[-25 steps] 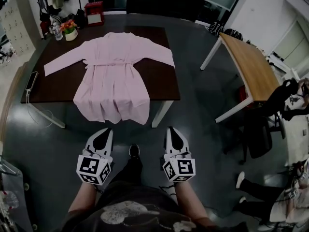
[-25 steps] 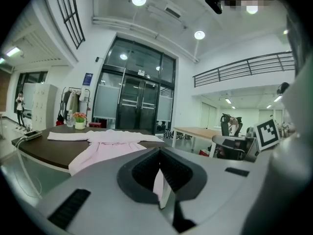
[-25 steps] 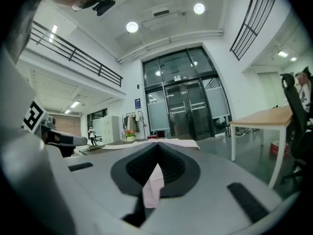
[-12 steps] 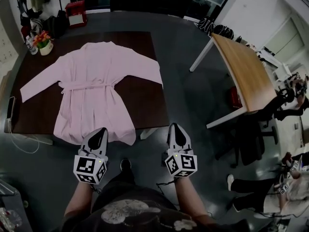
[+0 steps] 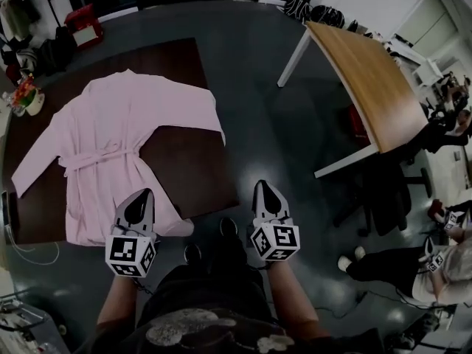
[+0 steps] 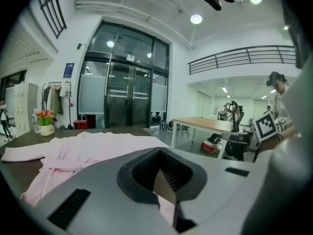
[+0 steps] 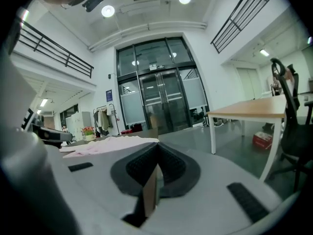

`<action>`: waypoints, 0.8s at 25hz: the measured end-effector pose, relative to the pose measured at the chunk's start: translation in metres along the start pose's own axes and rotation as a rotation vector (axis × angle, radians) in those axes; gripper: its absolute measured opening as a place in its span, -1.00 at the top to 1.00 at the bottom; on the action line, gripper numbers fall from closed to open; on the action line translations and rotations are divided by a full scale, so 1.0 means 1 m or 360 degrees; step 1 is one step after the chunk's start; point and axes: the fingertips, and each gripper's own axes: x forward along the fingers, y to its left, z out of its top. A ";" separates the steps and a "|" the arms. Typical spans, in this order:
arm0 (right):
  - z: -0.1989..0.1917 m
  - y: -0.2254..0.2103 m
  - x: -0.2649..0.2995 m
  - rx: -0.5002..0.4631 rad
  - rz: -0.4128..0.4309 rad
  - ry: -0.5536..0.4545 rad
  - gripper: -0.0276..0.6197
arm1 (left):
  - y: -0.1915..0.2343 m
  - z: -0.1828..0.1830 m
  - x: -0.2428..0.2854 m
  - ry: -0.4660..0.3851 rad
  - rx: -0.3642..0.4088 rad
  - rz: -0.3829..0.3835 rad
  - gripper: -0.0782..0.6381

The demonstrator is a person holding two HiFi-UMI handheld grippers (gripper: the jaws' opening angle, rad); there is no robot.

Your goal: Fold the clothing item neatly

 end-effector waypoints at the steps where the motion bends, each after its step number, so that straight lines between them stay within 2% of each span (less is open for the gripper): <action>1: -0.006 -0.010 0.010 0.0012 0.0002 0.0030 0.94 | -0.001 0.000 0.010 0.0017 -0.0002 0.0019 0.75; 5: -0.023 -0.045 0.057 -0.0008 0.0085 0.0138 0.94 | -0.006 -0.001 0.049 0.0059 -0.0076 0.0126 0.75; 10: -0.053 -0.072 0.107 0.0013 0.0202 0.0274 0.94 | -0.016 -0.010 0.094 0.0147 -0.0092 0.0212 0.75; 18: -0.129 -0.067 0.166 0.0011 0.0452 0.0533 0.94 | -0.021 -0.026 0.157 0.0240 -0.0111 0.0307 0.75; 20: -0.148 -0.061 0.179 0.0033 0.0519 0.0587 0.83 | -0.020 -0.029 0.165 0.0253 -0.0137 0.0319 0.75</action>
